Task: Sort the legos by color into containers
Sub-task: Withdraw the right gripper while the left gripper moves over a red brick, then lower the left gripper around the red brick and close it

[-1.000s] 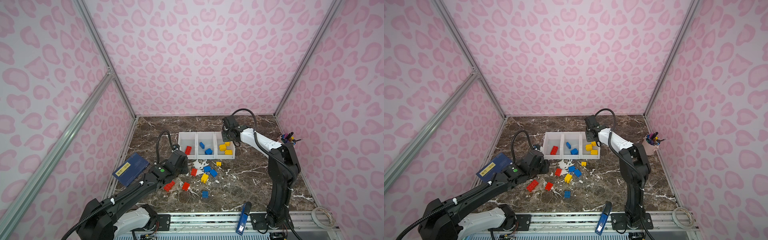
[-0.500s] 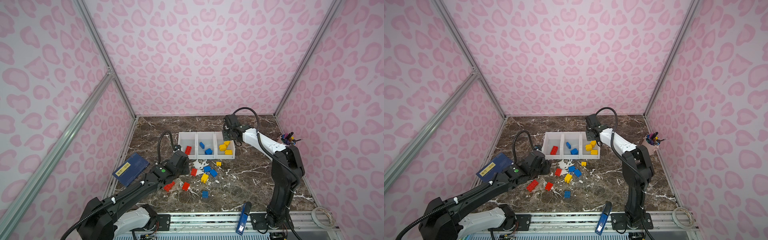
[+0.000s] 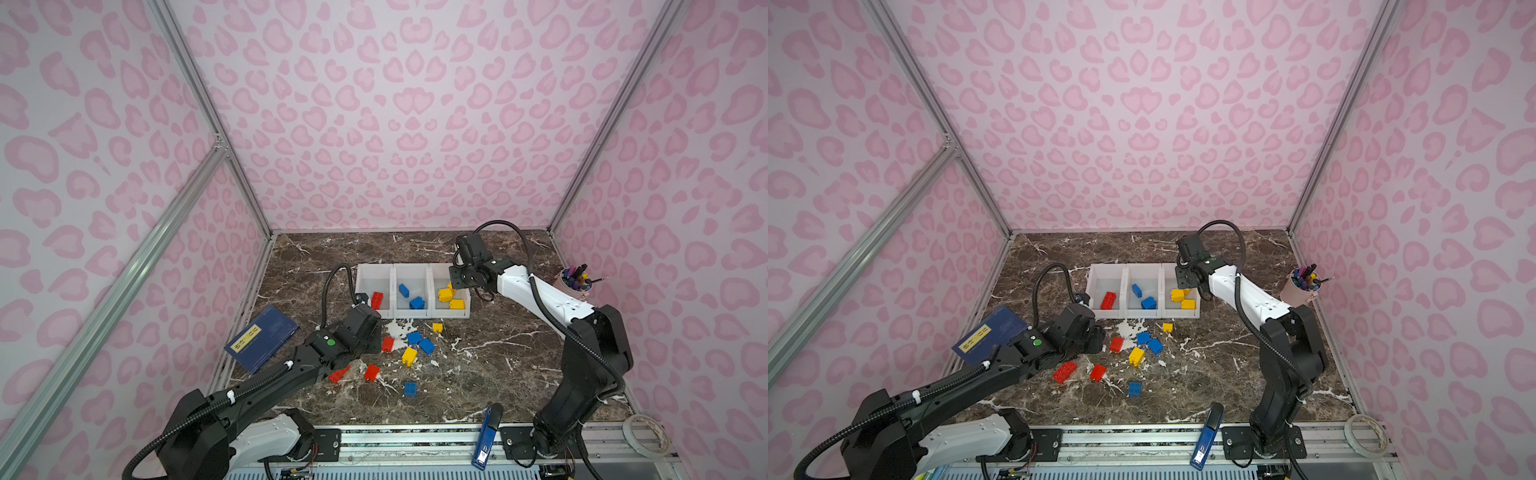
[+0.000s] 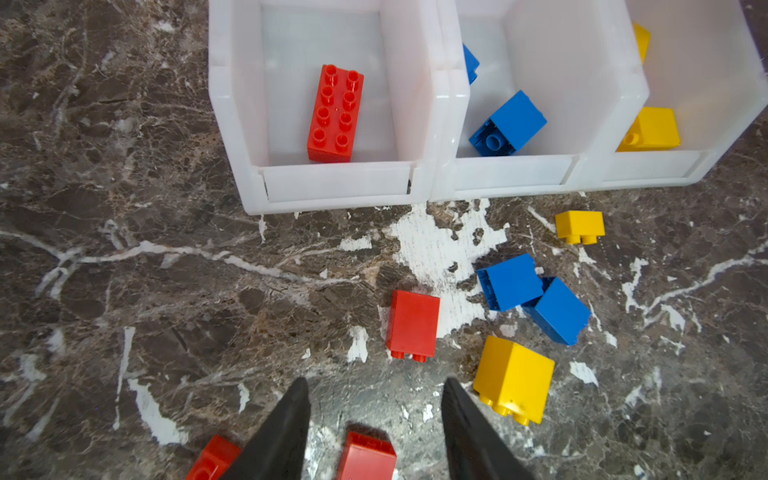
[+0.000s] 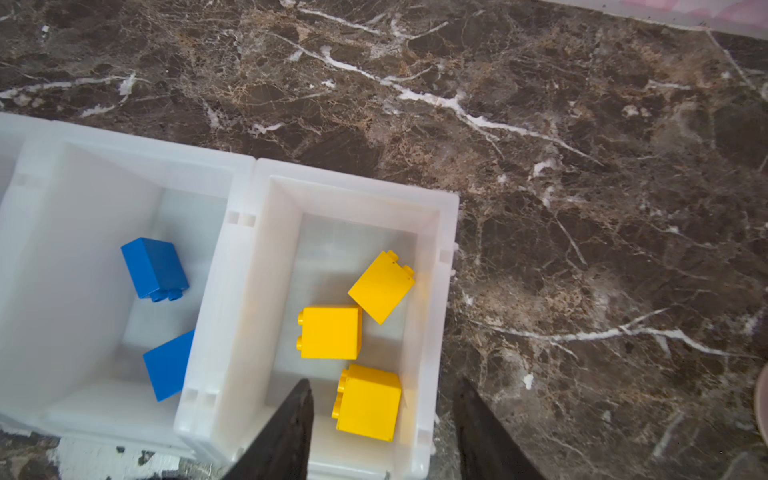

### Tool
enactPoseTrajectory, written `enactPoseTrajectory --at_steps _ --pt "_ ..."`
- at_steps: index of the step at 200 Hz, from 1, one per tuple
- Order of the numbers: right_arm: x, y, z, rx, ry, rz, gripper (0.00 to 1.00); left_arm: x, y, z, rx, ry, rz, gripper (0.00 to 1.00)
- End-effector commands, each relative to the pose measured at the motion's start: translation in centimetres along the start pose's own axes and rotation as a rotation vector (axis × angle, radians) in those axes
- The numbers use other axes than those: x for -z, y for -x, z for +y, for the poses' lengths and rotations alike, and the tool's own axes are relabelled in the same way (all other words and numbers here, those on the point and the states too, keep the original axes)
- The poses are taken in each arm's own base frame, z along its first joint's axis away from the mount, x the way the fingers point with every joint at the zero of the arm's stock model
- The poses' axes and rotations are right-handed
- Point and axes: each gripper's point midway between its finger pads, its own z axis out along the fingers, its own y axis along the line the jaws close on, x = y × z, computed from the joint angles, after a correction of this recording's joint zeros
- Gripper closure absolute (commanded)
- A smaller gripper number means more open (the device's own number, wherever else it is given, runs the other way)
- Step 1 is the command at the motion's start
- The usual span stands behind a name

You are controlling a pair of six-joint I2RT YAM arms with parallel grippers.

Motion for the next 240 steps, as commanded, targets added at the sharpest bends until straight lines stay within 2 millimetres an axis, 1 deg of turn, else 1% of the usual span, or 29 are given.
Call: enactPoseTrajectory --at_steps 1,35,67,101,118,136,163,201,240 --pt "0.9 -1.6 0.4 -0.007 0.032 0.018 0.45 -0.4 -0.9 0.3 -0.011 0.022 0.030 0.46" --pt "2.9 -3.4 0.3 -0.035 0.059 0.008 0.45 -1.2 -1.2 -0.5 -0.038 0.015 0.055 0.46" --pt "4.8 -5.1 0.2 -0.061 0.077 -0.006 0.45 -2.4 -1.7 -1.8 -0.087 0.004 0.093 0.46" --pt "6.4 -7.6 -0.1 -0.087 0.087 -0.009 0.44 -3.9 -2.2 -2.7 -0.129 0.011 0.133 0.46" --pt "6.7 -9.0 -0.1 -0.101 0.111 -0.003 0.44 -4.6 -2.5 -3.1 -0.149 0.015 0.151 0.46" --pt "6.8 -10.4 -0.5 -0.130 0.110 0.004 0.44 -5.4 -2.8 -3.0 -0.166 0.039 0.170 0.46" --pt "6.8 -11.7 -0.8 -0.159 0.116 0.006 0.44 -6.3 -3.1 -3.2 -0.187 0.051 0.191 0.46" --pt "6.7 -12.7 -1.1 -0.180 0.115 0.012 0.44 -7.1 -2.9 -3.7 -0.206 0.057 0.199 0.46" --pt "6.6 -12.7 -1.1 -0.187 0.112 0.010 0.44 -7.6 -2.9 -3.9 -0.223 0.068 0.206 0.46"
